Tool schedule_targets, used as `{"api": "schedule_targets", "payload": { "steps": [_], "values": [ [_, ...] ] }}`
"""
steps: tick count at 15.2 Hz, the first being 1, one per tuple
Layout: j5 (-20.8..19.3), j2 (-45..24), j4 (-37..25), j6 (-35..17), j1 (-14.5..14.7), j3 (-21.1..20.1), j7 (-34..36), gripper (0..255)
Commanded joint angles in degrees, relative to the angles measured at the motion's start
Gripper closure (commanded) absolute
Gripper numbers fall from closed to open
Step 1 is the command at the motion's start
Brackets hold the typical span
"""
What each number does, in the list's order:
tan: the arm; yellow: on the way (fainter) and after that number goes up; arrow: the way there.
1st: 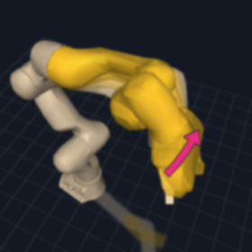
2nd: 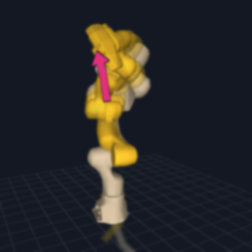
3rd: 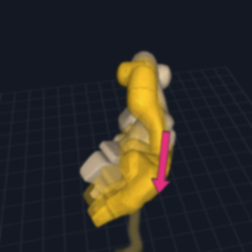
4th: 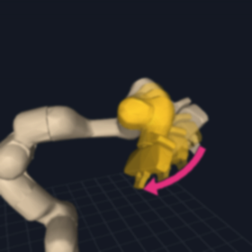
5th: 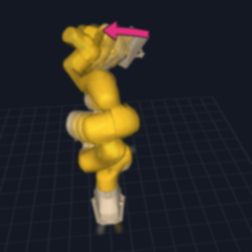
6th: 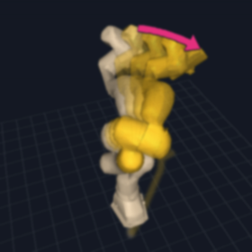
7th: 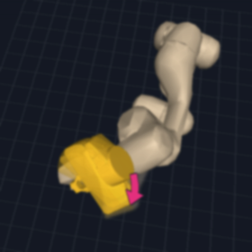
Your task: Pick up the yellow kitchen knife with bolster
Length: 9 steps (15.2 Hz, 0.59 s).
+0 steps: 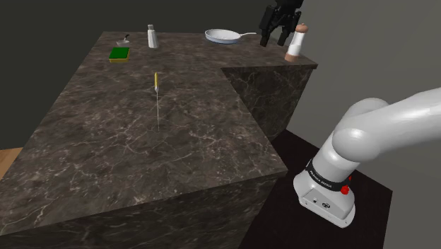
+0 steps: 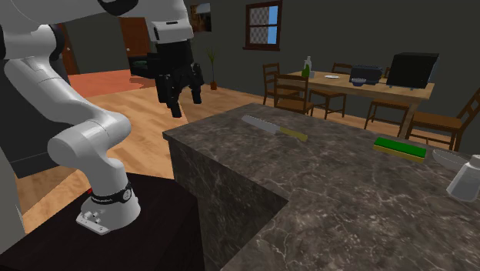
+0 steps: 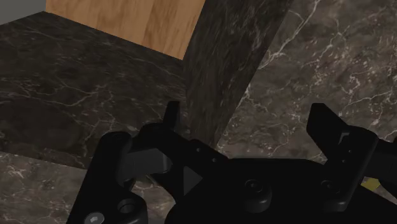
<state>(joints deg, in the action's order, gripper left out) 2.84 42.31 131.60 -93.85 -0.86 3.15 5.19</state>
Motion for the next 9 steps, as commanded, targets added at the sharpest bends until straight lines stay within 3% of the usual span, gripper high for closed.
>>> {"api": "schedule_targets", "payload": {
  "steps": [1,9],
  "values": [
    [0.0,0.0,0.0,0.0,0.0,0.0,0.0,0],
    [5.9,-7.9,-0.6,-6.3,1.9,-9.0,13.6,0]
  ]
}}
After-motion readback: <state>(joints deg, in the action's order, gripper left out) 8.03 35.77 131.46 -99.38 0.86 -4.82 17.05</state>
